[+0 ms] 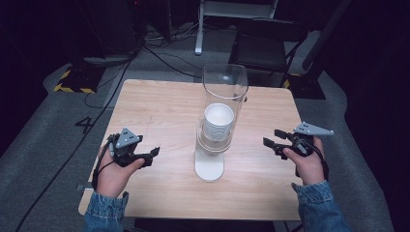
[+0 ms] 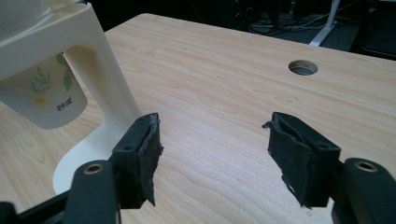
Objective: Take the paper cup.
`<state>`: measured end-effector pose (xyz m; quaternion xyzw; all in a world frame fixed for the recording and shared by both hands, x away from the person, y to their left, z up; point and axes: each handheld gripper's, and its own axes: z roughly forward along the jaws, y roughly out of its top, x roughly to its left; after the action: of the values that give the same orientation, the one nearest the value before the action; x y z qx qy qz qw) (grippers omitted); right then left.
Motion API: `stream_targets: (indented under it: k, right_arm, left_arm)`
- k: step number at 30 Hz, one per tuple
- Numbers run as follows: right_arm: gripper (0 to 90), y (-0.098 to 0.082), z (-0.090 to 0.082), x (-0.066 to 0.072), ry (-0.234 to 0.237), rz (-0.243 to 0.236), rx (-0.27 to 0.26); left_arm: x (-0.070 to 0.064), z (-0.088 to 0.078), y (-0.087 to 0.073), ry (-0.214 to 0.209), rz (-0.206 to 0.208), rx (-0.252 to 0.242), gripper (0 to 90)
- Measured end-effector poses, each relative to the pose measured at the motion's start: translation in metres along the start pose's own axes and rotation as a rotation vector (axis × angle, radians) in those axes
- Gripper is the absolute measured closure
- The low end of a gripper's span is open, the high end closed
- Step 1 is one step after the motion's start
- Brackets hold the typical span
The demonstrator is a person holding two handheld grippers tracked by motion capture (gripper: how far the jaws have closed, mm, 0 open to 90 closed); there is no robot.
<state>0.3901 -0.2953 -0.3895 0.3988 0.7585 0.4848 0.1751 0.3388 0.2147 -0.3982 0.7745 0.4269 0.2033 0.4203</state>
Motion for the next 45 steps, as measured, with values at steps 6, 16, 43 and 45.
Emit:
stream_targets:
  k: [6, 16, 43, 45]
  right_arm:
    - [32.2, 0.001, -0.001, 0.003, 0.000, -0.011, -0.018]
    - [28.5, 0.006, 0.003, 0.017, 0.007, -0.019, -0.014]
    - [17.7, 0.001, 0.063, 0.101, 0.249, -0.164, 0.026]
    - [17.5, -0.001, 0.066, 0.101, 0.251, -0.165, 0.021]
  left_arm:
    - [-0.001, -0.001, 0.003, 0.004, 0.006, -0.001, 25.7]
    - [-0.001, -0.001, -0.001, -0.011, 0.003, 0.001, 25.7]
    - [0.003, -0.001, -0.006, -0.009, -0.019, 0.009, 25.8]
    - [0.003, 0.001, -0.007, -0.012, -0.017, 0.016, 25.8]
